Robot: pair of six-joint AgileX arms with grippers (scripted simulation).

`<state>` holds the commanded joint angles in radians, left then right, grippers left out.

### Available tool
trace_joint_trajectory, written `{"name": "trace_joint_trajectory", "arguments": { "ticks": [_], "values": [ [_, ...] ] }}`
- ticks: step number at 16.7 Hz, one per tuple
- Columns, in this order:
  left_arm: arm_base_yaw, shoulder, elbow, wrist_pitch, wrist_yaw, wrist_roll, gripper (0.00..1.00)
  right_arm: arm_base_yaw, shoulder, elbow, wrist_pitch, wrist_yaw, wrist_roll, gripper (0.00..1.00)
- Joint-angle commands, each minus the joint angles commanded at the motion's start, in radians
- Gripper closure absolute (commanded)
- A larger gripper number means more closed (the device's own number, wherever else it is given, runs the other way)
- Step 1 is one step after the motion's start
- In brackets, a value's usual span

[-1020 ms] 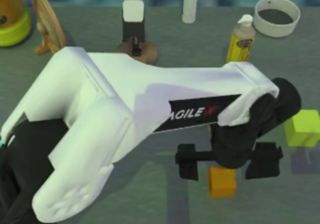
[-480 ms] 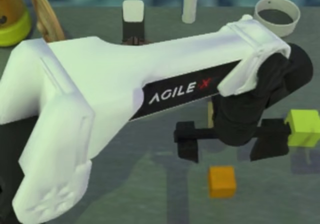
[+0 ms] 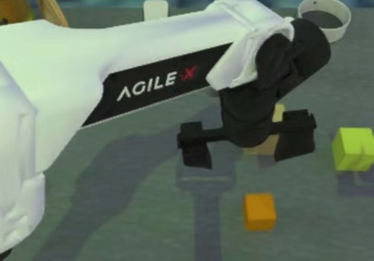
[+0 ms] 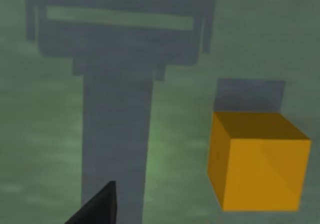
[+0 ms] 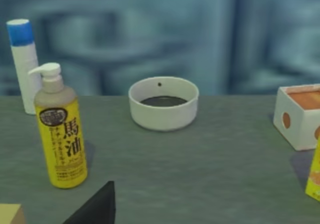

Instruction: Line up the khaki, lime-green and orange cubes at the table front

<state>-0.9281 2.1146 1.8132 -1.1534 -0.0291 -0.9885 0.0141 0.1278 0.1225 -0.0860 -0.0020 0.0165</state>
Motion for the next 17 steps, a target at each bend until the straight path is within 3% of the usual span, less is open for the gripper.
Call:
{"name": "trace_joint_trajectory", "arguments": {
  "ticks": [7,17],
  "values": [
    [0.298,-0.621,-0.534,0.316,-0.008,0.165,0.00,0.038,0.536,0.396,-0.292,0.002,0.053,0.00],
    [0.764,-1.680,-1.460,0.867,0.005,0.674,0.00,0.101,1.438,1.003,-0.777,0.003,0.136,0.00]
  ]
}}
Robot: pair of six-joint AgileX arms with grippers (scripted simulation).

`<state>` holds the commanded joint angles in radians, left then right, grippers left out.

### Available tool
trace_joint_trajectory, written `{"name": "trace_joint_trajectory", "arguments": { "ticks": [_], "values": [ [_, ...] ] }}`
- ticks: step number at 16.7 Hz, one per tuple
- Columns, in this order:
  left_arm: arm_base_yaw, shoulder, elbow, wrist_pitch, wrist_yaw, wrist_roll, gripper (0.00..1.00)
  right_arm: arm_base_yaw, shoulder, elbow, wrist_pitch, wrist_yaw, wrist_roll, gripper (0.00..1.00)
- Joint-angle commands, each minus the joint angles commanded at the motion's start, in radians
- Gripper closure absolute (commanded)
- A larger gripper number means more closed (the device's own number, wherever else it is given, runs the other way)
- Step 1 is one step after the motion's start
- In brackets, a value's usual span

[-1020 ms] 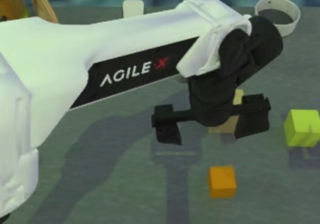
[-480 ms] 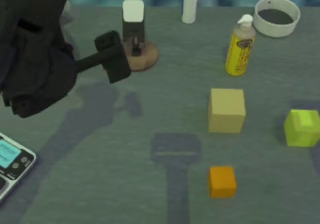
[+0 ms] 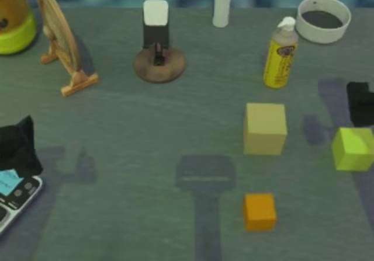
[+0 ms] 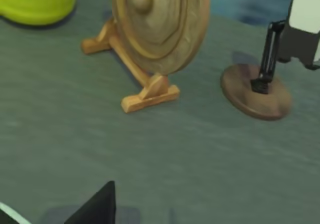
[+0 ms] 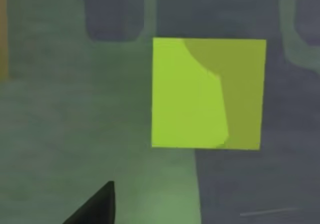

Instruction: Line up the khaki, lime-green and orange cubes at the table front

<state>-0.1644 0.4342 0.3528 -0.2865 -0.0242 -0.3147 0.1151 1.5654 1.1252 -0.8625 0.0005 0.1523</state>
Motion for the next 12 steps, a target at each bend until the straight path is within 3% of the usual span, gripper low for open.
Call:
{"name": "trace_joint_trajectory", "arguments": {
  "ticks": [6,12],
  "values": [
    [0.156,-0.360,-0.299,0.236,0.019,0.259,0.00,0.024,0.310,0.243,-0.163,0.000,0.031,0.00],
    [0.184,-0.434,-0.353,0.287,0.024,0.315,0.00,0.028,0.366,0.291,-0.193,0.001,0.037,0.00]
  ]
}}
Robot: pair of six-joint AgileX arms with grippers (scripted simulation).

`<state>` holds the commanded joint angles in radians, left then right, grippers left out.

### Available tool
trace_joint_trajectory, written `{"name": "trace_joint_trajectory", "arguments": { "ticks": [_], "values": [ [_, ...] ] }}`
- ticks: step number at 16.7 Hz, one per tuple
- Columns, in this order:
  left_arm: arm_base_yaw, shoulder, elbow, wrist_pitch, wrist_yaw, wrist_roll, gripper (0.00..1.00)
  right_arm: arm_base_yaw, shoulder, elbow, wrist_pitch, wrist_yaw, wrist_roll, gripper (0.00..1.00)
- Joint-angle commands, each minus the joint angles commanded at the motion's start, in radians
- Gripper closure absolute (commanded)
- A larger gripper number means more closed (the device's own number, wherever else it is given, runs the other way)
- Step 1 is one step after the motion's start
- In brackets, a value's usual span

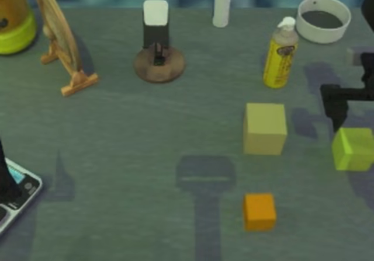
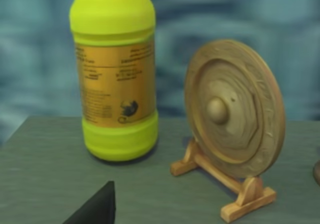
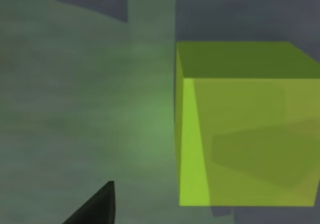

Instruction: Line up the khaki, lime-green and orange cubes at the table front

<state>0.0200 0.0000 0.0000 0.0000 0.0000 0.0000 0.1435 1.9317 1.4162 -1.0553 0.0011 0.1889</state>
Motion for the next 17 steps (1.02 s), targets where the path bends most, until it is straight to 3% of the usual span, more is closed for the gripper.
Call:
{"name": "trace_joint_trajectory", "arguments": {
  "ticks": [5,12,17],
  "values": [
    [0.000,0.000,0.000,0.000,0.000,0.000,0.00,-0.002,0.021,-0.020,0.038,0.000,-0.001,0.00],
    [0.000,0.000,0.000,0.000,0.000,0.000,0.00,0.001,0.132,-0.164,0.299,0.001,0.003,0.00],
    [0.000,0.000,0.000,0.000,0.000,0.000,0.00,0.002,0.145,-0.179,0.324,0.001,0.004,0.00]
  ]
}}
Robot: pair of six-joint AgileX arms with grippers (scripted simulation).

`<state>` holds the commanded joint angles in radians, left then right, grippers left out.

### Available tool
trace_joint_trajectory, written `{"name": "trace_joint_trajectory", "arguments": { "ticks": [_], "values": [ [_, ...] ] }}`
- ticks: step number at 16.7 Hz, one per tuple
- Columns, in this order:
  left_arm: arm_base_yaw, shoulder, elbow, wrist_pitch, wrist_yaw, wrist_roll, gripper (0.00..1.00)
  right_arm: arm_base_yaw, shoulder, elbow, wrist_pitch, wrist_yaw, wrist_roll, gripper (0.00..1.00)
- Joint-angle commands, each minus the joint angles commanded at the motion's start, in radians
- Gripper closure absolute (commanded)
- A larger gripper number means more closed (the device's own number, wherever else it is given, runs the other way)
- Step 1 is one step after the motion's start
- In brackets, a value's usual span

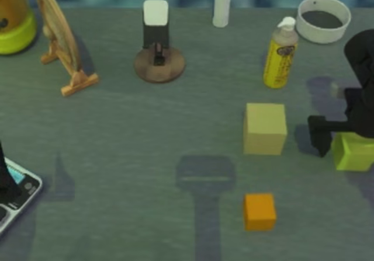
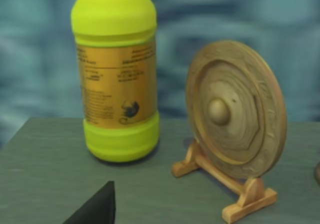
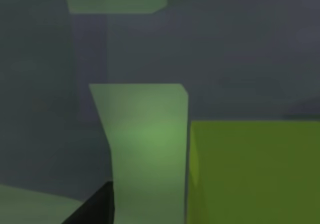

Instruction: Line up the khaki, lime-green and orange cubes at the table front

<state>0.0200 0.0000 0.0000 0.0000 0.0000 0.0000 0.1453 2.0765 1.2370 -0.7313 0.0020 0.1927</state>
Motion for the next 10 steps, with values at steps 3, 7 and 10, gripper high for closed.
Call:
{"name": "trace_joint_trajectory", "arguments": {
  "ticks": [3,7,10],
  "values": [
    [0.000,0.000,0.000,0.000,0.000,0.000,0.00,0.000,0.000,0.000,0.000,0.000,0.000,0.23],
    [0.000,0.000,0.000,0.000,0.000,0.000,0.00,0.000,0.000,0.000,0.000,0.000,0.000,0.53],
    [0.000,0.000,0.000,0.000,0.000,0.000,0.00,0.000,0.000,0.000,0.000,0.000,0.000,0.75]
  ]
}}
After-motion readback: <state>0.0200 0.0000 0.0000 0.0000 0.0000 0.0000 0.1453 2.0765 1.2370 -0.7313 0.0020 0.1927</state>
